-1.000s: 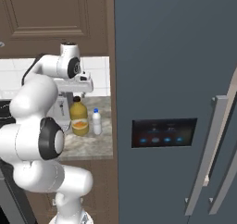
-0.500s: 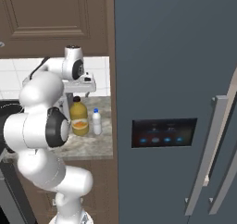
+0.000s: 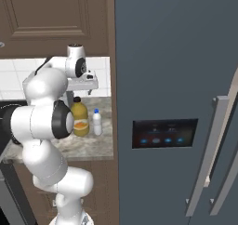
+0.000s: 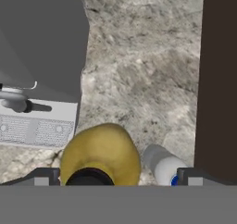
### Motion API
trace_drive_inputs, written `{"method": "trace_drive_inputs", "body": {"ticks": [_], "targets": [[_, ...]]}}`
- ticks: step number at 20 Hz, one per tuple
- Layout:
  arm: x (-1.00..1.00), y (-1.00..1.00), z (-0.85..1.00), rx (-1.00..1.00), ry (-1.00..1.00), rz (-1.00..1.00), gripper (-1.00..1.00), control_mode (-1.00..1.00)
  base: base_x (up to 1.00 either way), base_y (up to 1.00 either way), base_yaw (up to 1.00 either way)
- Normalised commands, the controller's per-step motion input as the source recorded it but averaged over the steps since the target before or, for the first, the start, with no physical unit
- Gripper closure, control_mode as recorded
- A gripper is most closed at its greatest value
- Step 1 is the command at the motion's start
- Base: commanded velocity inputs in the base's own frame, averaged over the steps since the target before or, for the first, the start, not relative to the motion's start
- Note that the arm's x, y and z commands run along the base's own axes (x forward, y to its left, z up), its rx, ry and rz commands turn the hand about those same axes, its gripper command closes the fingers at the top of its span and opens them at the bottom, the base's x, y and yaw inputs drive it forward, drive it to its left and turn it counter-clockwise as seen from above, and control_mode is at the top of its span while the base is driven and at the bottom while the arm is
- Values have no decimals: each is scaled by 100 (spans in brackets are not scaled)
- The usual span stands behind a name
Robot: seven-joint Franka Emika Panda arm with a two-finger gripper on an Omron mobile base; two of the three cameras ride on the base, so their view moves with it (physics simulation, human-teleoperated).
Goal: Place the drinks on the dining counter in a tight cluster.
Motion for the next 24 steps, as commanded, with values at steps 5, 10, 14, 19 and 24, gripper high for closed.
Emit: {"method": "trace_drive_inputs", "body": {"ticks": [5,10,14,19,24], "targets": [[1,14,-3,0,0,0,-100,-100,0,0,0],[-1,15,0,0,0,0,-100,-100,0,0,0],[0,3,0,0,-4,0,-100,-100,0,0,0],[-4,0,0,0,-6,0,-100,-100,0,0,0],[-1,0,0,0,-15,0,-100,-100,0,0,0]]}}
